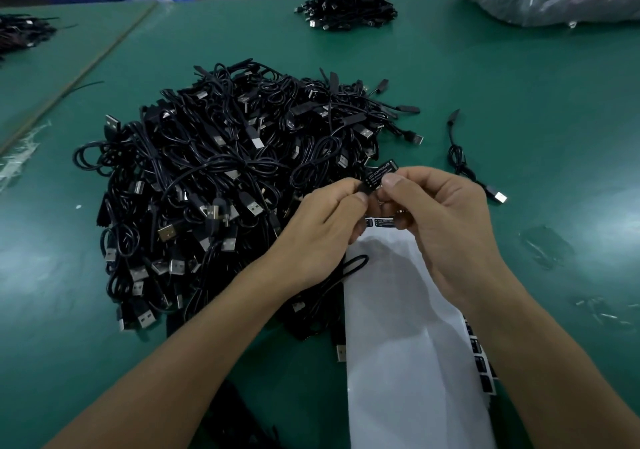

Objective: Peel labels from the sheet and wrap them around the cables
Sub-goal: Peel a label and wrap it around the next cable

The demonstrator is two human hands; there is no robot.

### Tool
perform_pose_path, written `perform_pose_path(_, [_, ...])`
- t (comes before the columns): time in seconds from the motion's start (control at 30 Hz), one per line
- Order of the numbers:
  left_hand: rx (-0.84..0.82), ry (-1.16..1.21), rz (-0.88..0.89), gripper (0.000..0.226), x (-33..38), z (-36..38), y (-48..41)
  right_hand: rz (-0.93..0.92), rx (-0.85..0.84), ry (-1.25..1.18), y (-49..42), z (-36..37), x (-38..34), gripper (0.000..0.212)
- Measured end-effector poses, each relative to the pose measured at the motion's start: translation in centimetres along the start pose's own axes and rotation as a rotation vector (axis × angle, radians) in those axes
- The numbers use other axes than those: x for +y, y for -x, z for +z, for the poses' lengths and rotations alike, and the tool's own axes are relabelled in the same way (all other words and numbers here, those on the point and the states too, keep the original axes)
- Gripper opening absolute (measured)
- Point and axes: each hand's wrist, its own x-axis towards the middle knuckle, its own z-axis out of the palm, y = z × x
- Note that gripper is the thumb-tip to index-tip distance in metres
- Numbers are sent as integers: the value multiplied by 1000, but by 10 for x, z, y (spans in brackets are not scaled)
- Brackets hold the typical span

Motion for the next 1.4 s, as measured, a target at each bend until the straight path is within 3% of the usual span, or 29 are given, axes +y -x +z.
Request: perform_pose_path(1.4, [-20,-25,26,33,-1,1,0,-118,42,138,1,3,0,27])
